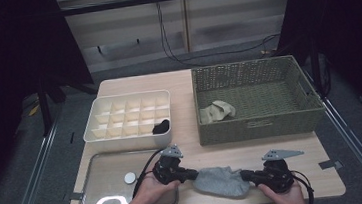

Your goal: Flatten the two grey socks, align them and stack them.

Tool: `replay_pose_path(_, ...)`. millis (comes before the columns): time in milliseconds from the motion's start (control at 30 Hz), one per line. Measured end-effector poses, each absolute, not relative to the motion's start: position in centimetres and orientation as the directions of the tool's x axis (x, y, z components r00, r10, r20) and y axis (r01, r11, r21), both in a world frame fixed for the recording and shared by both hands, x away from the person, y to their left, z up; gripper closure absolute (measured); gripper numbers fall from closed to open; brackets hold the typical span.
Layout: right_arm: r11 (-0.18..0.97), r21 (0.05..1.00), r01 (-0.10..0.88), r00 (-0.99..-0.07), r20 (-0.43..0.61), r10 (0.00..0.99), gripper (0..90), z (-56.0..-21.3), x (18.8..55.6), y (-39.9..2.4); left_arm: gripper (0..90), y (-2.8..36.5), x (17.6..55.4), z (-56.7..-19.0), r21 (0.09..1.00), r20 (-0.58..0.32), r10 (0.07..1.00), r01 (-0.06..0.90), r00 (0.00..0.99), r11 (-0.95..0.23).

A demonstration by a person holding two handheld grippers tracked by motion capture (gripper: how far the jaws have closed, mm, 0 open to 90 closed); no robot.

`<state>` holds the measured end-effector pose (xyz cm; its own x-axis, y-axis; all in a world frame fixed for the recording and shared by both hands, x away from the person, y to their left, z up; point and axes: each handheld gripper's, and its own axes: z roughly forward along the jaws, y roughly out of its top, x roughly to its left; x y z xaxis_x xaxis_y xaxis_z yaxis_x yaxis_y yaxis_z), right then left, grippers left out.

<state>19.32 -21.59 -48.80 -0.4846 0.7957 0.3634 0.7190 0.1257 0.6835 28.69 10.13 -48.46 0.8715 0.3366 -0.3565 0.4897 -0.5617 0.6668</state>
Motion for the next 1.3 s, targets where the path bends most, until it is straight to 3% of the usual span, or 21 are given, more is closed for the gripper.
replay_pose_path(333,0.078,0.738,0.67,-0.493,0.364,0.79,88.1,-47.5,20.1,-22.1,86.8,10.9,28.6,-47.3,0.707,-0.362,0.32,0.482,0.875,-0.517)
replay_pose_path(633,0.129,0.682,0.72,-0.471,0.344,0.812,87.9,-49.2,20.9,-21.8,85.3,9.9,28.8,-48.6,0.651,-0.348,0.345,0.489,0.872,-0.58)
replay_pose_path(700,0.159,0.677,0.719,-0.478,0.315,0.82,87.6,-49.5,21.1,-21.7,77.9,9.9,28.7,-48.5,0.658,-0.346,0.328,0.477,0.879,-0.582)
replay_pose_path(733,0.166,0.671,0.723,-0.476,0.309,0.823,87.3,-49.5,21.1,-21.6,66.3,9.9,28.6,-48.4,0.675,-0.353,0.321,0.477,0.879,-0.563)
replay_pose_path(767,0.177,0.665,0.725,-0.478,0.302,0.825,86.7,-49.6,21.2,-21.5,60.0,9.9,28.6,-48.1,0.68,-0.356,0.32,0.478,0.878,-0.556)
replay_pose_path(933,0.192,0.664,0.722,-0.485,0.29,0.825,84.9,-49.7,21.4,-21.1,61.1,9.6,28.2,-46.9,0.748,-0.316,0.287,0.424,0.904,-0.511)
replay_pose_path(1100,0.202,0.67,0.714,-0.499,0.285,0.818,84.9,-49.8,22.2,-20.7,67.7,8.8,28.0,-47.3,0.739,-0.308,0.252,0.397,0.918,-0.544)
replay_pose_path(1300,0.217,0.684,0.697,-0.528,0.285,0.8,83.8,-49.8,23.9,-19.9,61.5,8.9,28.7,-48.6,0.713,-0.301,0.279,0.409,0.912,-0.569)
